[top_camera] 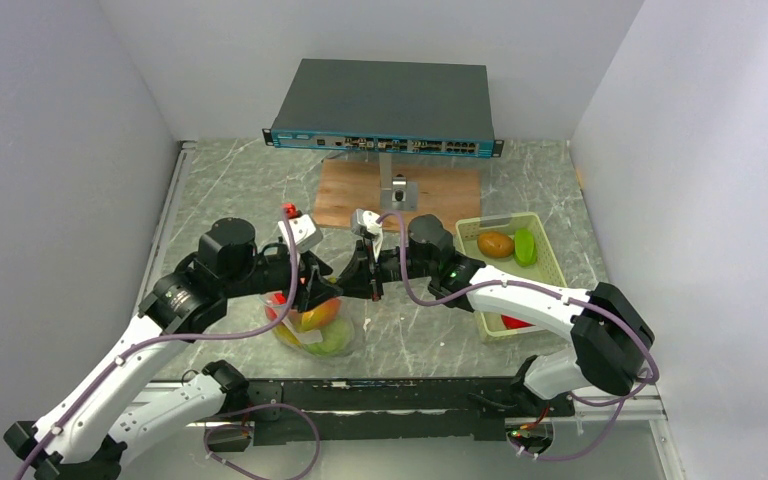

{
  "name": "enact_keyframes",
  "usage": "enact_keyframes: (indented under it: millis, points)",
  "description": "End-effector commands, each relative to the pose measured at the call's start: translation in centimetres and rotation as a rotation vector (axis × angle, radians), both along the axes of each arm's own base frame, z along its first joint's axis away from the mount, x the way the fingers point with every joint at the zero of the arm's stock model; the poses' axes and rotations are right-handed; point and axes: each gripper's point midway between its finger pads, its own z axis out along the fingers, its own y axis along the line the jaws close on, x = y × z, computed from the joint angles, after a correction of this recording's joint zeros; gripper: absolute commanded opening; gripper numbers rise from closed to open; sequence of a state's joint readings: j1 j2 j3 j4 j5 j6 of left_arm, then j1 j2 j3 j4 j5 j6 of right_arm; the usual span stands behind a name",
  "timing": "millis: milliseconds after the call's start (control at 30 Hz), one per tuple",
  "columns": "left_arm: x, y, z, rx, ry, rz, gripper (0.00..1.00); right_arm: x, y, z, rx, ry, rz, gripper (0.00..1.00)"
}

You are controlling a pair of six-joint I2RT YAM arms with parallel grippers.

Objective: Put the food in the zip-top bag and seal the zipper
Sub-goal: Zip the zipper food storage bag at the center of the board.

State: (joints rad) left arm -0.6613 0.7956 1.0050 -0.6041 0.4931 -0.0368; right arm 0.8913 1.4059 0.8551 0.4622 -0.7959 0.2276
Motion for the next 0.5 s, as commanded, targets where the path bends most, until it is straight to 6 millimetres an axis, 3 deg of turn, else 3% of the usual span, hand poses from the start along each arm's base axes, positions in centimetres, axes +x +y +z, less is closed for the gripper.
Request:
enact_keyframes:
  millis: [0,233,467]
  points:
    - [0.19,-0.05,-0.44,0.006,-0.009,-0.007,0.57,-0.49,-0.18,3.31,0.09,-0.081,0.028,0.0]
    - [0.59,0.09,-0.65,0.01,-0.006,0.018,0.35,-0.55,-0.24,3.27,0.089,-0.083,0.03,0.0]
    - [1.01,0.4,-0.86,0.016,-0.004,0.05,0.21,-0.46,-0.24,3.19,0.088,-0.081,0.026,0.0]
